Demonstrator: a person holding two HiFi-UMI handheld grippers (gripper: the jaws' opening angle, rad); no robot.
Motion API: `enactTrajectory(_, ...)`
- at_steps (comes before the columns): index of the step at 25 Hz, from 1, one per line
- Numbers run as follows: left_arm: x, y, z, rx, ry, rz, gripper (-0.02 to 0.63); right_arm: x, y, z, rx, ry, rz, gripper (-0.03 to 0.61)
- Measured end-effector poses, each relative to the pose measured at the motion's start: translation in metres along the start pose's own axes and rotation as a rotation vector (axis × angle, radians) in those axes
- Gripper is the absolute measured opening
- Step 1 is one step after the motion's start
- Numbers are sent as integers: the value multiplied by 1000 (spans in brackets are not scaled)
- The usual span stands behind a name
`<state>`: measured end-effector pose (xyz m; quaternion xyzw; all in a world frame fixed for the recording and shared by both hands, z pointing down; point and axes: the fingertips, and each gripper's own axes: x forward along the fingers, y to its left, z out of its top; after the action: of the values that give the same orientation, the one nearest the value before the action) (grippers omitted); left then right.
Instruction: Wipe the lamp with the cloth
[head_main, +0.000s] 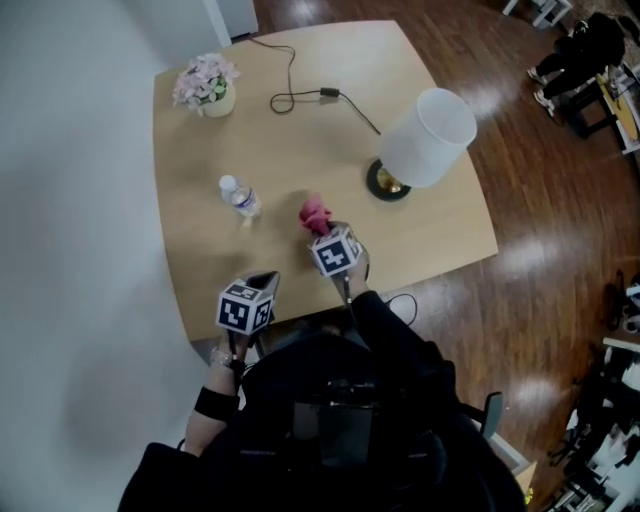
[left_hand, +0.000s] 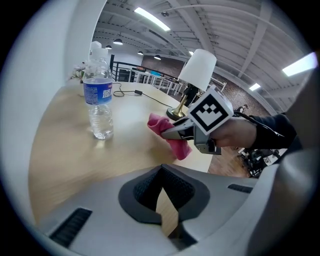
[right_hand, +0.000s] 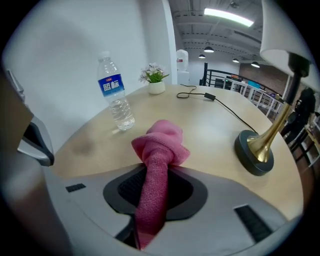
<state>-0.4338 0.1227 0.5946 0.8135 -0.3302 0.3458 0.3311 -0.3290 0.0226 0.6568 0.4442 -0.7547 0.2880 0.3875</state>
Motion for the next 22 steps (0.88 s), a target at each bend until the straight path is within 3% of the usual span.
enactTrajectory(9, -2, 3, -2, -22, -11, -2, -5, 24, -10, 3, -11, 50, -90, 122)
enactTrajectory(12, 0, 3, -3, -22, -7, -5, -5, 24, -12, 4, -9, 41, -81, 182)
enactTrajectory(15, 3, 3, 0, -16, -8, -9, -5, 21, -10, 9, 4, 14, -52, 298)
enactTrajectory(22, 13, -8, 21, 20, -23, -36, -5, -35, -19, 28, 58, -119, -13, 325)
